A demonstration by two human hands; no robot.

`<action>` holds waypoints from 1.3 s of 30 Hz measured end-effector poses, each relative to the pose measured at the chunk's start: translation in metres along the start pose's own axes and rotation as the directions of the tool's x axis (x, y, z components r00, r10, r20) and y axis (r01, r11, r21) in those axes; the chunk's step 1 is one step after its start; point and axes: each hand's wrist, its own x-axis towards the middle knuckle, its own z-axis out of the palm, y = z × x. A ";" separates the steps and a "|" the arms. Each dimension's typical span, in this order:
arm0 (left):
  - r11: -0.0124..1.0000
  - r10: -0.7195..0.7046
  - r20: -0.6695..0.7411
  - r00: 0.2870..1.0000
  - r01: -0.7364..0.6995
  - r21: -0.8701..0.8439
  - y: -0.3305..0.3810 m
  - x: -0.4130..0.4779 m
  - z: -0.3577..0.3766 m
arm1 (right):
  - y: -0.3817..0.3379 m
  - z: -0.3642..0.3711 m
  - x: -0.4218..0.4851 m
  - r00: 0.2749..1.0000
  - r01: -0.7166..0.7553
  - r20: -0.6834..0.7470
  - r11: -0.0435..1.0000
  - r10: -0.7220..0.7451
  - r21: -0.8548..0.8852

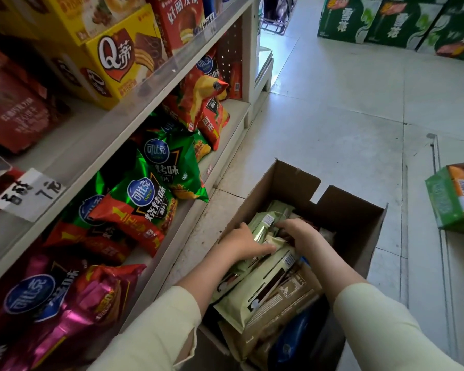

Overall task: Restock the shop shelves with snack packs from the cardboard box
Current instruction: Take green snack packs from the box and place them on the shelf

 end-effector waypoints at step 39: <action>0.731 -0.030 -0.148 0.988 -0.080 -0.678 0.135 -0.269 -0.178 | -0.096 -0.052 -0.356 0.819 0.573 -0.295 0.694 -0.492 0.436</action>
